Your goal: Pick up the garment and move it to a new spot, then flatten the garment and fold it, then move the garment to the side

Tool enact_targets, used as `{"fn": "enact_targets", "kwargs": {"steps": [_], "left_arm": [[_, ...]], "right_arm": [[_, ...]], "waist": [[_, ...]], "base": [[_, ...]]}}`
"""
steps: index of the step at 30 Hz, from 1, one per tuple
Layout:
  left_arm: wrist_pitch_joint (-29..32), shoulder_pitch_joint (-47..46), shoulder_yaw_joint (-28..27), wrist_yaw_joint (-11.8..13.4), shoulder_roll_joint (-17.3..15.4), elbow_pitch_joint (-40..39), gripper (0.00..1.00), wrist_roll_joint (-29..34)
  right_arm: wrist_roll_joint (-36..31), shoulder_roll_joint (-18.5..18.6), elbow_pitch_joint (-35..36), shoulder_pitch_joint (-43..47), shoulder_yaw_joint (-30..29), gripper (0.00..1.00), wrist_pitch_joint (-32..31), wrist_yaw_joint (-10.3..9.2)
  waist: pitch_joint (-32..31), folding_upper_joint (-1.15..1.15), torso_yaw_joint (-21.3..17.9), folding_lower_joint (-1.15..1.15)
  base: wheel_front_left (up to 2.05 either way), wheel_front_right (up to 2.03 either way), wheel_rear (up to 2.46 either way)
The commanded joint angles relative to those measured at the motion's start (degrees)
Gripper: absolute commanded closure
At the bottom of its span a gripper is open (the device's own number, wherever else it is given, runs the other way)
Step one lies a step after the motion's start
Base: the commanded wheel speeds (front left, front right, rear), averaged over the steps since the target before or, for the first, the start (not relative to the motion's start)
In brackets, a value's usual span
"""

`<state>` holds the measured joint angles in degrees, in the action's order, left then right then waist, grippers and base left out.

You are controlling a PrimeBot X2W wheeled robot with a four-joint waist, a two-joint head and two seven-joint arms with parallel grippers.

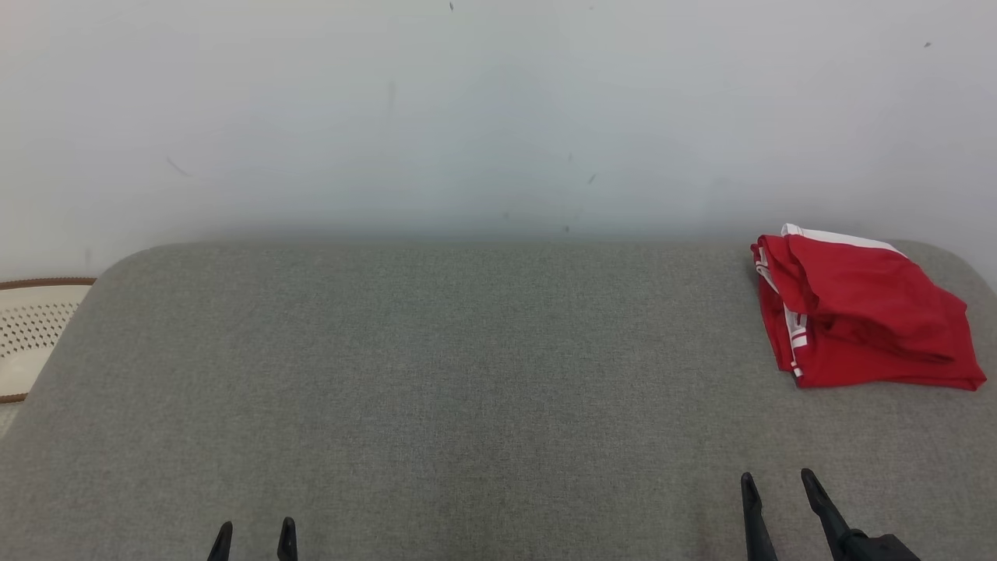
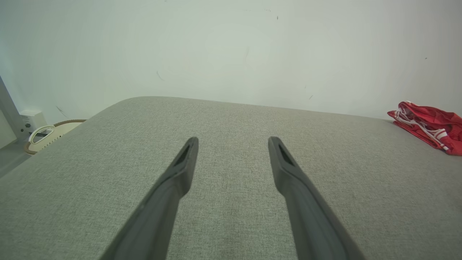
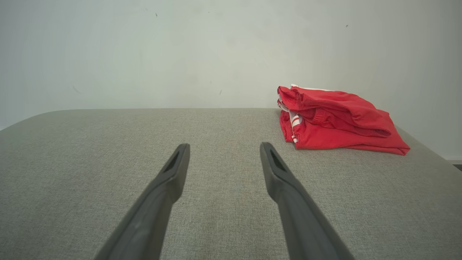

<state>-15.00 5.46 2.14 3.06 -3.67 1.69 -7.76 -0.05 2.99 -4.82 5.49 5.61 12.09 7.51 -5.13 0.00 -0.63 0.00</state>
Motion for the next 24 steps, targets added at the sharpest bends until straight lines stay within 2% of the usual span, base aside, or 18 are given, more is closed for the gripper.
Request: {"fn": "enact_targets", "kwargs": {"steps": [1, 9, 10, 14, 24], "left_arm": [[-0.2, 0.38, -0.09, -0.2, -0.36, -0.12, 0.0, -0.22], [-0.2, 0.63, 0.34, -0.82, -0.58, 0.01, 0.0, -0.83], [0.0, 0.13, 0.34, -0.73, -0.2, -0.02, 1.0, -0.47], [0.61, 0.18, 0.26, -0.85, 0.31, 1.84, 1.0, -1.28], [2.84, -2.46, 0.05, -2.19, 0.37, 4.16, 1.0, -12.86]], "right_arm": [[0.37, -0.17, -0.18, -0.02, 0.16, 0.0, 0.07, -0.04], [0.46, -0.17, -0.37, -0.13, 0.2, 0.0, 0.07, -0.04], [0.1, -0.01, -0.24, -0.14, 0.1, 1.0, 0.0, 0.0], [0.94, 0.02, -1.64, 0.47, 0.12, 1.0, -0.03, 0.0], [14.73, 1.11, -2.92, -1.53, -1.37, 1.0, -2.26, 0.0]], "waist": [[0.01, 0.0, -0.03, 0.0], [0.16, 0.0, -0.37, 0.0], [0.17, 0.0, -0.38, 0.0], [0.22, 0.0, -0.39, 0.0], [0.64, 0.0, -0.3, 0.0]], "base": [[0.0, 0.0, 0.0], [0.0, 0.0, 0.0], [0.0, 0.0, 0.0], [0.0, 0.0, 0.0], [0.0, 0.0, 0.0]]}}
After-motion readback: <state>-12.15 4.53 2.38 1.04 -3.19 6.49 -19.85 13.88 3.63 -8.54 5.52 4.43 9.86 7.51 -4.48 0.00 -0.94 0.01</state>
